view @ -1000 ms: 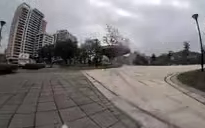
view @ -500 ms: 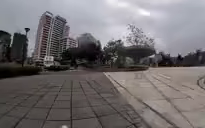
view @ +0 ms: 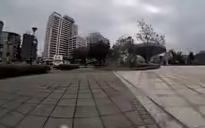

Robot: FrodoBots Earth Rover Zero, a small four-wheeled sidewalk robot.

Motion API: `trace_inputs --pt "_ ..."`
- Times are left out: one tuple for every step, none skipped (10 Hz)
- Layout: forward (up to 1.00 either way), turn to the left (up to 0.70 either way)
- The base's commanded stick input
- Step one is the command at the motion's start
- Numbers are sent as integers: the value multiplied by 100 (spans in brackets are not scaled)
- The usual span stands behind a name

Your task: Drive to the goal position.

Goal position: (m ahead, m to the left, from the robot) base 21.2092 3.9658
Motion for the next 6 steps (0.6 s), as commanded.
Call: trace_inputs --pt "70 0" --pt "70 0" --pt "70 0" --pt "70 0" --pt "70 0" --pt "70 0"
